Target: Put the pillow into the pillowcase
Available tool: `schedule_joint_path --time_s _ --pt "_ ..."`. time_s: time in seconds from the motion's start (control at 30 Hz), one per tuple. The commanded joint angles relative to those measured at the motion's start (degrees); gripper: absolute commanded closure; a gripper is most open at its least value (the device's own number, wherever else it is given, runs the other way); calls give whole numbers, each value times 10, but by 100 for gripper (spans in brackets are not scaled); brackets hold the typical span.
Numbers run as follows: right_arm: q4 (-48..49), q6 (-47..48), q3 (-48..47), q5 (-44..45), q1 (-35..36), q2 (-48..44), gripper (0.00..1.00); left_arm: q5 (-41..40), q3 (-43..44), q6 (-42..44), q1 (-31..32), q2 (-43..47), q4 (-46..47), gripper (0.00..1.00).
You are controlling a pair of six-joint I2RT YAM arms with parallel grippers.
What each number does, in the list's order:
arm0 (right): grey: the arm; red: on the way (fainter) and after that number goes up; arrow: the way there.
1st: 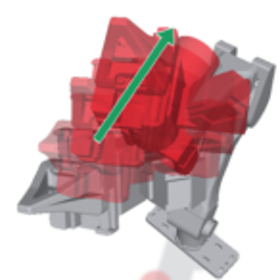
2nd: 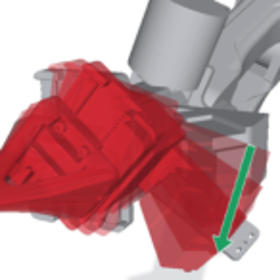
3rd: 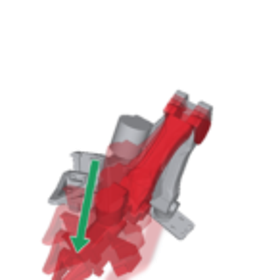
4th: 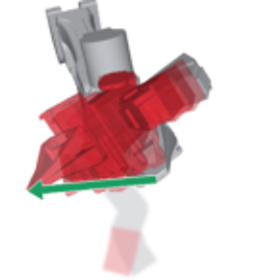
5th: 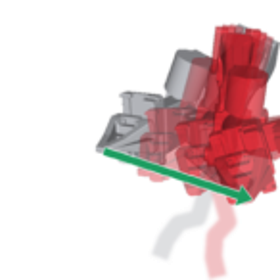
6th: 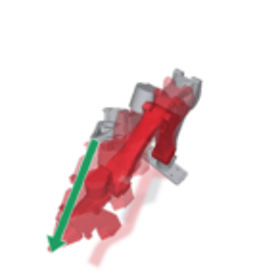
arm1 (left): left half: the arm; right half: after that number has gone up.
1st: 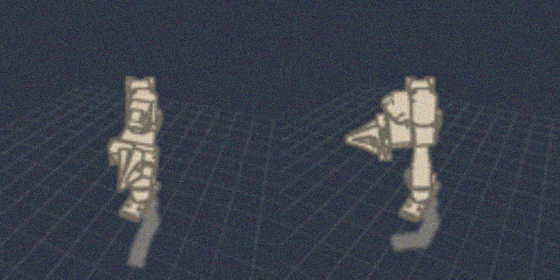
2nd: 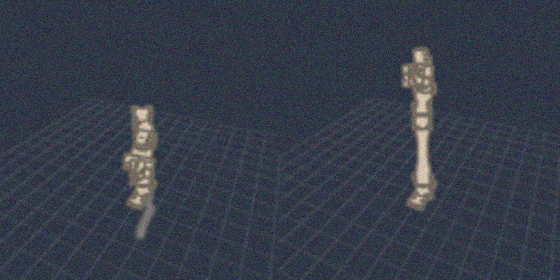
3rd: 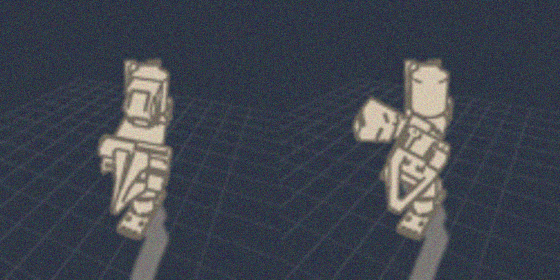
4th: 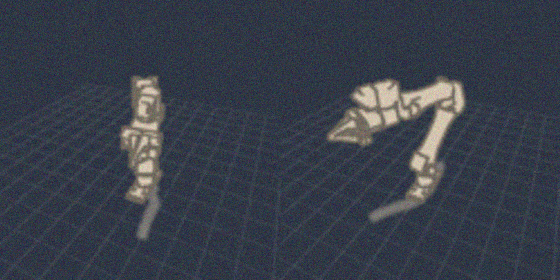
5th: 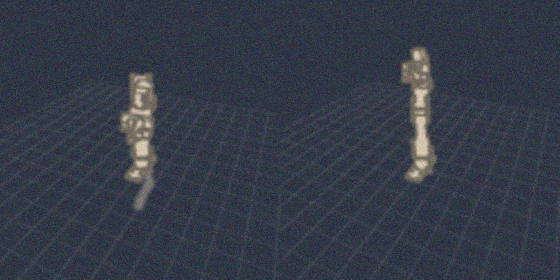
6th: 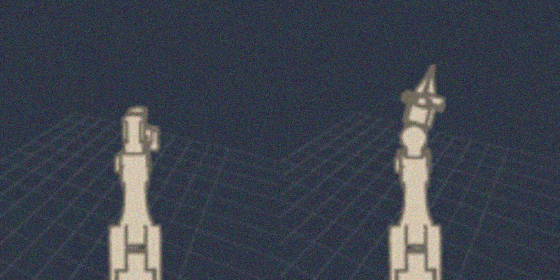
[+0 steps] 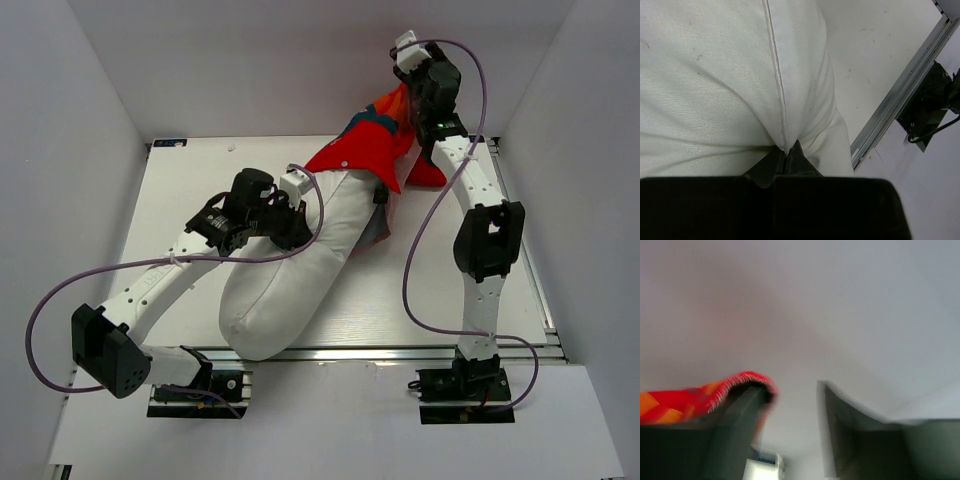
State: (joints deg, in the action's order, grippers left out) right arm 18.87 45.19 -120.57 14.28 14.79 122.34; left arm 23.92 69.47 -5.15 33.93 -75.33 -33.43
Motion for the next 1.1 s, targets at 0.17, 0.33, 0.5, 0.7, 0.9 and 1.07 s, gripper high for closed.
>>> schedule_joint_path --time_s 0.17,0.33,0.5,0.7,0.9,1.07 --pt "-229 -116 84 -123 -95 -147 15 -24 32 2 2 -26 -37 100" --pt "-292 -198 206 -325 -107 -312 14 -8 48 -7 2 -53 -22 100" --pt "-349 -336 319 -434 -93 -445 17 13 60 -17 2 -69 -6 100" --pt "-398 -472 415 -472 -75 -485 22 17 61 -21 2 -71 -1 100" --pt "-396 -490 464 -445 -69 -469 17 13 67 -19 2 -68 -8 100" --pt "-396 -480 453 -436 -51 -425 14 16 71 -20 2 -73 -7 100"
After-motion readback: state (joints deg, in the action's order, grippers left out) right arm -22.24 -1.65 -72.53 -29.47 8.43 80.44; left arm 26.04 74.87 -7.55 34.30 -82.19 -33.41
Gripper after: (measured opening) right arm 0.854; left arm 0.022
